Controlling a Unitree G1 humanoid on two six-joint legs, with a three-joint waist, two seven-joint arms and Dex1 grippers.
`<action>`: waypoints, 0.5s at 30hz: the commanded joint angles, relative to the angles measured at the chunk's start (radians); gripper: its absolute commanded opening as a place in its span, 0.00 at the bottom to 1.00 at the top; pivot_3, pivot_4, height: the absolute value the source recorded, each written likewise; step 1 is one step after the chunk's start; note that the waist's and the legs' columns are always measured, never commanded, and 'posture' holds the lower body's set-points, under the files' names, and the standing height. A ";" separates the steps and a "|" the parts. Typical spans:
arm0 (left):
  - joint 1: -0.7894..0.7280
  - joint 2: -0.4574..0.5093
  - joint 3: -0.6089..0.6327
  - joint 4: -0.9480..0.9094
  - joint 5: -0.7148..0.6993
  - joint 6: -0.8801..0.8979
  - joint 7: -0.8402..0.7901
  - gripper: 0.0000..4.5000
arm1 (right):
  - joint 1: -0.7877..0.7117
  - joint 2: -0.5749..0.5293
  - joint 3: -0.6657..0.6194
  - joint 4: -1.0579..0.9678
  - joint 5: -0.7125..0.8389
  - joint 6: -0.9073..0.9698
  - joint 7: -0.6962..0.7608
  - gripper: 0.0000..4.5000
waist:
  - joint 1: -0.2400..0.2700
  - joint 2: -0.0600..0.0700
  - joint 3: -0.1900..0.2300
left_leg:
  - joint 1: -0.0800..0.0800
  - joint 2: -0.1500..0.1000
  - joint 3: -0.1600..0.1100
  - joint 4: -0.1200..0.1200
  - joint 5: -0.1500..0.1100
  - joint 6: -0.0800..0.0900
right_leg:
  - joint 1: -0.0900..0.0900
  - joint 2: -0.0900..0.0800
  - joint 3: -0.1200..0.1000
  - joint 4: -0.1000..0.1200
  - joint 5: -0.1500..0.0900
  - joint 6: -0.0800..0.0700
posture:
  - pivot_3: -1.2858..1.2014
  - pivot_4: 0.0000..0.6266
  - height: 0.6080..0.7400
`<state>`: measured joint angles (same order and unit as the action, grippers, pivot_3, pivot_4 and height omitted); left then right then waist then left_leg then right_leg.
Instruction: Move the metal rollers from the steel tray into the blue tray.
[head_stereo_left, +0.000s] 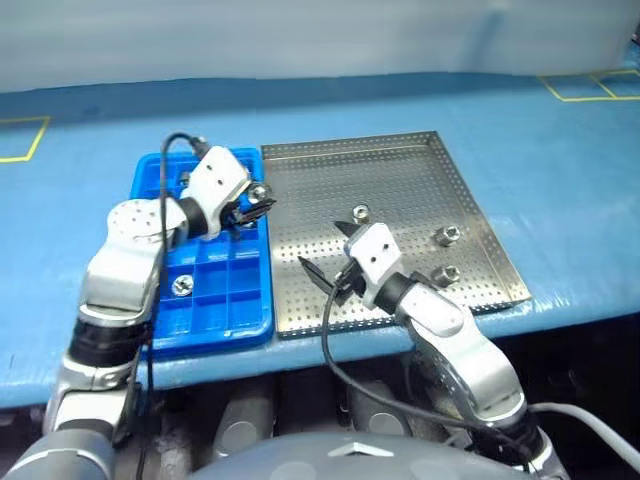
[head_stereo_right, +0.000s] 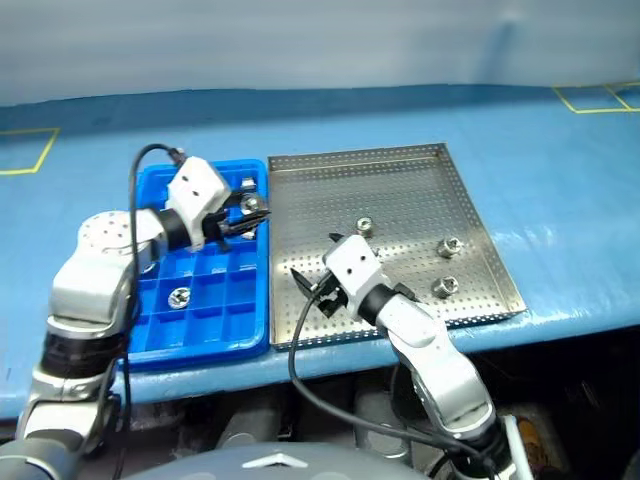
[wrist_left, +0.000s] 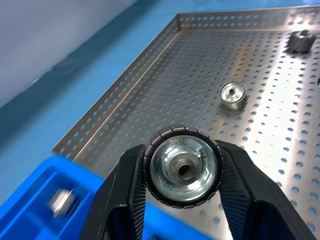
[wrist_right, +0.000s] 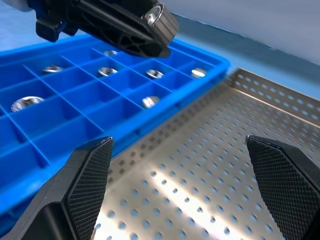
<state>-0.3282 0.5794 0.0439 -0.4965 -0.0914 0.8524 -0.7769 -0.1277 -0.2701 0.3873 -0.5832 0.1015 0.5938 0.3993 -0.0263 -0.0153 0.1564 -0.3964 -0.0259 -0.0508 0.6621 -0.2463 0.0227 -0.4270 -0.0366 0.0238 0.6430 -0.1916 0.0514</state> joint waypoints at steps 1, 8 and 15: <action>0.115 0.042 0.127 -0.205 -0.026 0.102 0.049 0.39 | -0.085 0.028 0.060 0.064 0.023 -0.065 0.082 1.00 | 0.026 -0.001 0.000 | 0.000 0.000 0.000 0.000 0.000 0.000 | 0.000 0.000 -0.001 0.000 0.000 -0.001 | 0.60 0.24 1.00; 0.398 0.014 0.304 -0.452 -0.027 0.239 0.154 0.39 | -0.204 0.119 0.153 0.228 0.042 -0.140 0.195 1.00 | 0.101 -0.002 0.001 | 0.000 -0.001 -0.007 -0.001 0.001 -0.003 | 0.001 -0.001 -0.008 0.000 -0.005 -0.008 | 0.66 0.24 1.00; 0.611 -0.078 0.382 -0.550 -0.012 0.252 0.282 0.39 | -0.243 0.171 0.211 0.330 0.048 -0.193 0.280 1.00 | 0.162 -0.002 0.001 | 0.002 0.000 -0.013 -0.002 0.003 -0.007 | 0.001 0.000 -0.012 0.001 -0.007 -0.012 | 0.71 0.24 1.00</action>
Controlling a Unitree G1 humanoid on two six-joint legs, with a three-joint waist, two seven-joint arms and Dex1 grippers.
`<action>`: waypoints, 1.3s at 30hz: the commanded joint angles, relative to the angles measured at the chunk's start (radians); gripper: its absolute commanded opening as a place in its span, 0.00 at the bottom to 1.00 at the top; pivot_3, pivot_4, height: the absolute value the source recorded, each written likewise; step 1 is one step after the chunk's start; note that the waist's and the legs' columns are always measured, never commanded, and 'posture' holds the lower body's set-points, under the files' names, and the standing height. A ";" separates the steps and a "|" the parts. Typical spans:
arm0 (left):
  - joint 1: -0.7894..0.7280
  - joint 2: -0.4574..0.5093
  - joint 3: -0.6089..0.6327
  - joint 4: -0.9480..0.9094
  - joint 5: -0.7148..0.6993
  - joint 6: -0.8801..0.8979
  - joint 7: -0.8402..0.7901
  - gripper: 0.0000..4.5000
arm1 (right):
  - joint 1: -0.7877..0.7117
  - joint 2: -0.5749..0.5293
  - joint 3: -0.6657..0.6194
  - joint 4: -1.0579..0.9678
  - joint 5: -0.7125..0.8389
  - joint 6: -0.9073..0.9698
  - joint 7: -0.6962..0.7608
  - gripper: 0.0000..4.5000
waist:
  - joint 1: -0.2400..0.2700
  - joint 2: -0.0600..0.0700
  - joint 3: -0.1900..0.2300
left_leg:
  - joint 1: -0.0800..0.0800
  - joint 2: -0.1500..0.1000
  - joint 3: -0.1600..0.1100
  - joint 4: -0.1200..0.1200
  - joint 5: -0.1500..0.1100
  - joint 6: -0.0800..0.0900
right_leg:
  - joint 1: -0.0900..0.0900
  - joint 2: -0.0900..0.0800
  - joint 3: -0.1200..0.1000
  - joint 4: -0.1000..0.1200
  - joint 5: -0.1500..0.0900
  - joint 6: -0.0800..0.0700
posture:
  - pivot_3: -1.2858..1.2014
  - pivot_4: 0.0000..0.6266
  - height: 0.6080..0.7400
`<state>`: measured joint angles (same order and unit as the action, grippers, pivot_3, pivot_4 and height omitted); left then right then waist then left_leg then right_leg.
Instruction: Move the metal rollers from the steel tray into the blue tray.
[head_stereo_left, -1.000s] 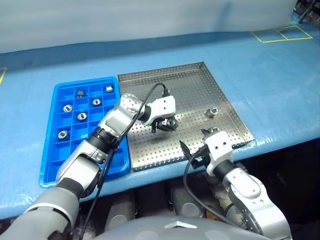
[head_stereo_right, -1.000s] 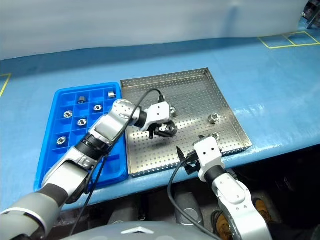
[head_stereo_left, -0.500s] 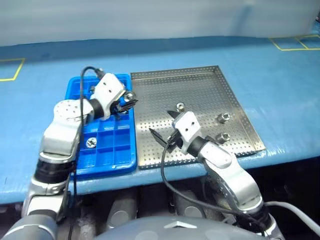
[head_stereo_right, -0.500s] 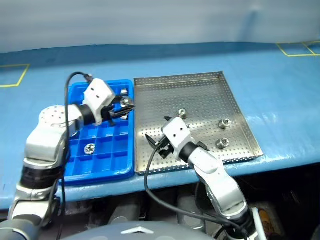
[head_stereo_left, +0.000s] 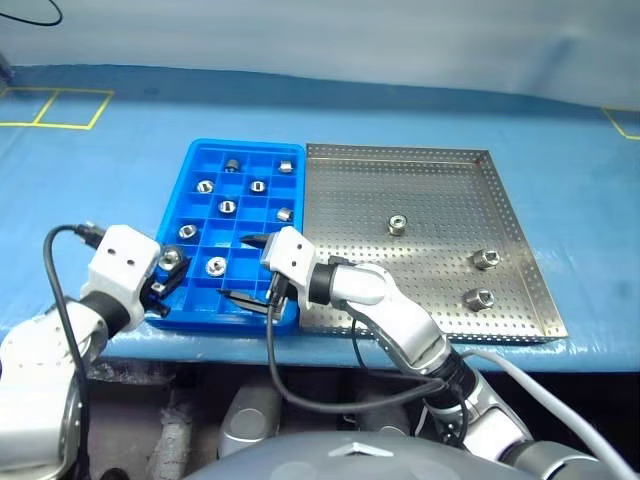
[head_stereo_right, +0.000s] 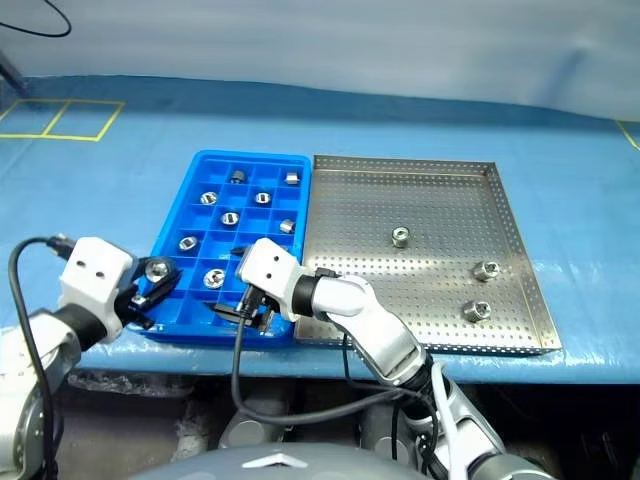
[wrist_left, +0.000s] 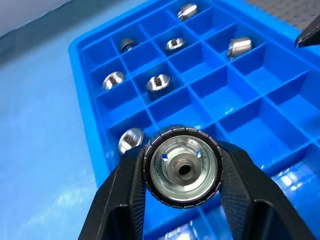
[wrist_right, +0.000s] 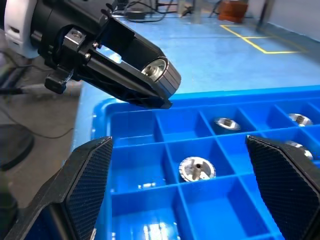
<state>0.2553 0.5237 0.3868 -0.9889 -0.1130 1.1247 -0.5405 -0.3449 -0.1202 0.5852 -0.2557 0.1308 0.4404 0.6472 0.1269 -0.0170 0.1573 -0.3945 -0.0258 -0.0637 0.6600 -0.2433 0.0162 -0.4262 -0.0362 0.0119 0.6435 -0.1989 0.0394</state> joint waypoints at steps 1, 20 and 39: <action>0.045 -0.036 0.047 -0.058 0.005 -0.033 0.060 0.39 | -0.031 0.027 0.019 0.013 0.019 -0.044 0.043 1.00 | 0.019 0.000 0.000 | 0.000 0.000 0.000 0.000 0.000 0.000 | 0.000 0.000 0.000 0.000 0.000 0.000 | 0.71 0.24 1.00; -0.041 -0.036 -0.006 -0.040 -0.121 -0.126 0.134 0.39 | -0.042 0.040 0.020 0.044 0.003 -0.061 0.085 1.00 | 0.243 0.000 0.000 | 0.000 0.001 -0.001 -0.005 -0.002 -0.008 | -0.003 0.006 -0.003 -0.001 -0.003 -0.004 | 0.70 0.24 1.00; -0.144 0.077 -0.243 0.182 -0.123 -0.109 0.113 0.39 | 0.030 -0.014 -0.030 -0.047 -0.001 -0.028 0.007 1.00 | 0.204 0.000 0.000 | -0.002 0.005 0.001 -0.007 -0.005 -0.015 | -0.002 0.013 -0.004 0.000 -0.007 -0.011 | 0.66 0.24 1.00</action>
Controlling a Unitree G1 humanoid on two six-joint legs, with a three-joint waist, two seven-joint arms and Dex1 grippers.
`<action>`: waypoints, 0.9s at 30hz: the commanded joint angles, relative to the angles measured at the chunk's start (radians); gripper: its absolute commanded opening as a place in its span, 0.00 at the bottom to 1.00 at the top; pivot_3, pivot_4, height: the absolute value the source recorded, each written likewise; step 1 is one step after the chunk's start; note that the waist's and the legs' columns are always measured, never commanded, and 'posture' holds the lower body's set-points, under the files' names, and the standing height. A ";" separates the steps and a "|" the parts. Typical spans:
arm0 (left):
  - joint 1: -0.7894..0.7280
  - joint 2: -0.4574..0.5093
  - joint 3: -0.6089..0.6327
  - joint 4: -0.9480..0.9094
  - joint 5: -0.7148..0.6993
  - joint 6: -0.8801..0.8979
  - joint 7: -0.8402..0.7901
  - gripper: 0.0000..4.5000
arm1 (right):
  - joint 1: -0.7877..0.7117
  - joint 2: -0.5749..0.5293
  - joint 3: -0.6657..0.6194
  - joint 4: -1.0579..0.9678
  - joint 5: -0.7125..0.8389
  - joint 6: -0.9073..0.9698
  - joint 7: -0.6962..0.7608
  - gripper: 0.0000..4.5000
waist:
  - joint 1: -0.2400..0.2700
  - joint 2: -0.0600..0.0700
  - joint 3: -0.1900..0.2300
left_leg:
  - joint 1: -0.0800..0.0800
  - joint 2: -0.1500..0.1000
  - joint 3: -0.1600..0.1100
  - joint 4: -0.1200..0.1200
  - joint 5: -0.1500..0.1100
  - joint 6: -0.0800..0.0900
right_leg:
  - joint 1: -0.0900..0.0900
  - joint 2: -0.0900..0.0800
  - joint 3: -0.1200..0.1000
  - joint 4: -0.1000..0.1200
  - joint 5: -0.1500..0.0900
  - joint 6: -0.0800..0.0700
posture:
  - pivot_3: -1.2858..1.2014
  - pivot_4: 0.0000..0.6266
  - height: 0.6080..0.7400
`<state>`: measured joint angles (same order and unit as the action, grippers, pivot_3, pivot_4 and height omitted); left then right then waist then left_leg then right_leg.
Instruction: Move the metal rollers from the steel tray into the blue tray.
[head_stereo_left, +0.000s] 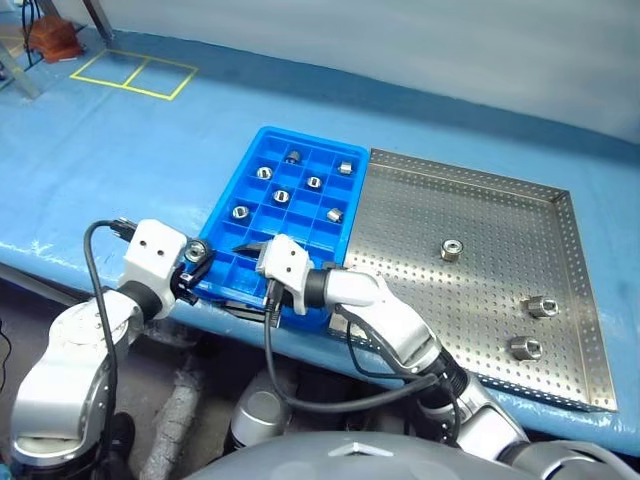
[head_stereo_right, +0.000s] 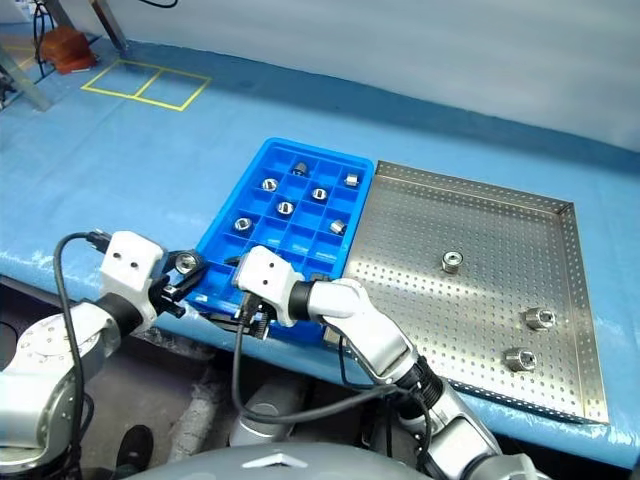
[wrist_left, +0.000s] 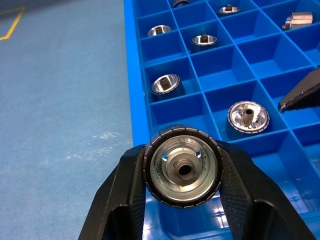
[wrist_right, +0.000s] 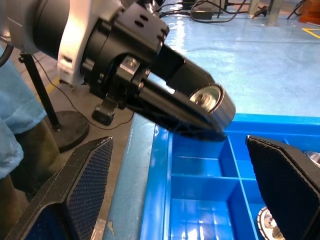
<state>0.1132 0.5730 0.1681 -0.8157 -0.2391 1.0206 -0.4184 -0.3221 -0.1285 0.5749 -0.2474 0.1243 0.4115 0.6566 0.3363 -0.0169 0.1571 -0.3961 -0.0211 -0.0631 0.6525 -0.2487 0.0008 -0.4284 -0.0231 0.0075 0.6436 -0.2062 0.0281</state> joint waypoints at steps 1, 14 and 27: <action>-0.002 0.045 -0.038 0.016 0.008 0.006 -0.010 0.39 | 0.010 -0.012 -0.022 -0.061 0.006 0.003 -0.004 1.00 | -0.011 0.000 0.000 | 0.000 0.000 0.000 0.000 0.000 0.000 | 0.000 0.000 0.000 0.000 0.000 0.000 | 0.66 0.24 1.00; -0.029 0.078 -0.027 0.011 0.020 0.103 0.050 0.52 | 0.057 -0.042 -0.046 -0.109 0.003 0.027 -0.041 1.00 | -0.113 0.000 0.000 | 0.000 0.007 0.000 0.000 0.000 0.000 | 0.001 0.000 0.000 0.000 0.000 -0.001 | 0.64 0.24 1.00; -0.025 0.111 0.090 -0.078 -0.063 0.169 -0.024 0.99 | 0.089 -0.074 -0.076 -0.160 0.012 0.045 -0.072 1.00 | -0.200 0.000 0.000 | 0.001 0.010 -0.002 0.000 0.000 0.000 | 0.001 0.001 0.000 0.000 -0.001 -0.002 | 0.63 0.24 1.00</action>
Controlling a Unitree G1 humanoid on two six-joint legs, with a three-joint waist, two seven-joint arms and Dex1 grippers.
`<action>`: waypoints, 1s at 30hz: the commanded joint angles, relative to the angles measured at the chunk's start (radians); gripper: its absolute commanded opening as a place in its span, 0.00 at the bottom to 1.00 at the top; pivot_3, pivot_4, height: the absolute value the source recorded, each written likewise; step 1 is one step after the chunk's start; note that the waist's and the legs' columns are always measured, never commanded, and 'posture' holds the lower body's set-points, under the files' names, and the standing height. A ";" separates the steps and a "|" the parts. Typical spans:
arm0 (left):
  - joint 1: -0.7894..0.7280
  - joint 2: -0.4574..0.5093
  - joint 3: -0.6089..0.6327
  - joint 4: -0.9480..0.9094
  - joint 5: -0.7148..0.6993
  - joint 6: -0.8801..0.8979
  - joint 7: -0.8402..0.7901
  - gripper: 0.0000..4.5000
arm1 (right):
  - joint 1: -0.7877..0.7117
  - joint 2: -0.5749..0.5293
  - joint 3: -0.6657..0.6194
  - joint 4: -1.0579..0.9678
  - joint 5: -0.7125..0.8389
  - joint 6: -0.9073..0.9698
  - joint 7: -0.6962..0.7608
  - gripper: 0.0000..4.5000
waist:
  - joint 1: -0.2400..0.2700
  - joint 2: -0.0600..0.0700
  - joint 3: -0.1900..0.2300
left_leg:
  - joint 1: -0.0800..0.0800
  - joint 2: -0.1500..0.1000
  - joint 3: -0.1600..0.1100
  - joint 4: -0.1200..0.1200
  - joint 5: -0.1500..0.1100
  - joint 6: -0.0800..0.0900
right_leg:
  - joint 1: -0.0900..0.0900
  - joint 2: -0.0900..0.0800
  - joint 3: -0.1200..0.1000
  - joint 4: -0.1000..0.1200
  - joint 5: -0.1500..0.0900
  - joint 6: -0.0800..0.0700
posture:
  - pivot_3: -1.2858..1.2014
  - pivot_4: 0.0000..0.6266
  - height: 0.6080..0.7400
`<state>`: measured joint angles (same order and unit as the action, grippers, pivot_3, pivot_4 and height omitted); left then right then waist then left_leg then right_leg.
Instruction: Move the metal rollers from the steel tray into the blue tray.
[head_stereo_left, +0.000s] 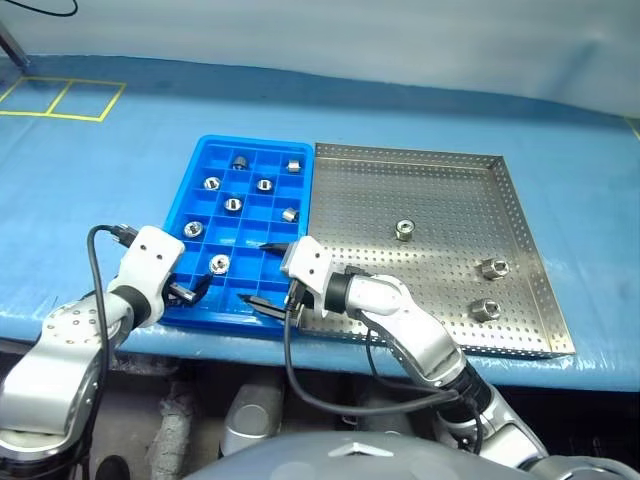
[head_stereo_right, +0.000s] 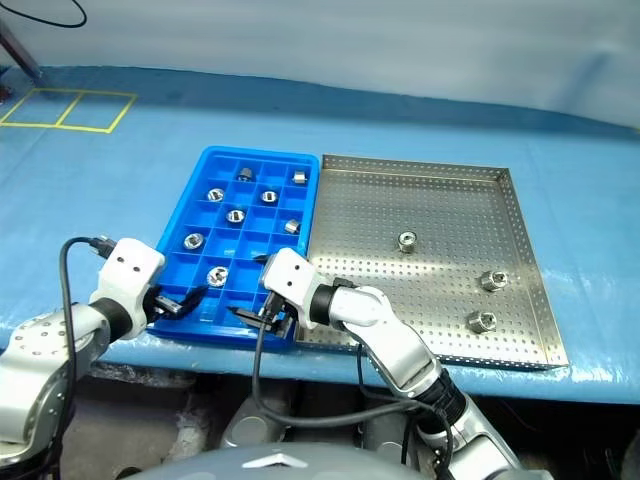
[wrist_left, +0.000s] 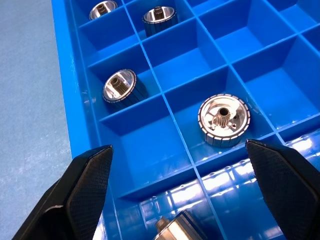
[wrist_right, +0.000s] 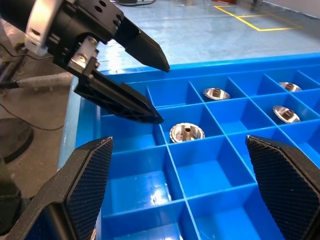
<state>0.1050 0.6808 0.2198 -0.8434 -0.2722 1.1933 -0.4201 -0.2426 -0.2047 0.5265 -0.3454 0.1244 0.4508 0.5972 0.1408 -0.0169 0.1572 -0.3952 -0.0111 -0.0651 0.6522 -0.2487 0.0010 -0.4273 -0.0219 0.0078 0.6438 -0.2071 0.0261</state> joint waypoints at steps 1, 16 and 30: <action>-0.037 -0.007 0.039 -0.051 -0.040 -0.018 -0.022 0.99 | 0.015 -0.001 -0.035 -0.071 0.012 0.011 -0.019 1.00 | -0.007 0.000 0.000 | 0.000 0.000 0.000 0.000 0.000 0.000 | 0.000 0.000 0.000 0.000 0.000 0.000 | 0.62 0.24 1.00; -0.382 -0.326 -0.289 0.273 -0.004 -0.417 0.042 0.99 | 0.068 -0.011 -0.358 -0.234 -0.139 0.372 -0.415 1.00 | -0.069 0.000 0.000 | 0.000 -0.001 0.005 0.002 0.001 0.000 | 0.001 -0.002 0.002 0.000 0.004 -0.004 | 0.54 0.24 1.00; -0.378 -0.226 -0.431 0.381 -0.025 -0.574 -0.212 0.99 | -0.104 0.141 -0.424 0.073 -0.168 0.500 -0.552 1.00 | -0.184 0.001 0.000 | 0.001 0.001 0.011 0.002 -0.001 0.003 | -0.001 0.001 0.006 0.001 0.008 0.002 | 0.49 0.24 1.00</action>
<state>-0.2834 0.4419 -0.2091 -0.4388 -0.2872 0.6514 -0.5982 -0.3092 -0.0734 0.1255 -0.3015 -0.0502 0.9910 0.0550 -0.0436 -0.0162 0.1572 -0.3942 -0.0101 -0.0532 0.6548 -0.2496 0.0044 -0.4280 -0.0208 0.0140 0.6449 -0.1984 0.0287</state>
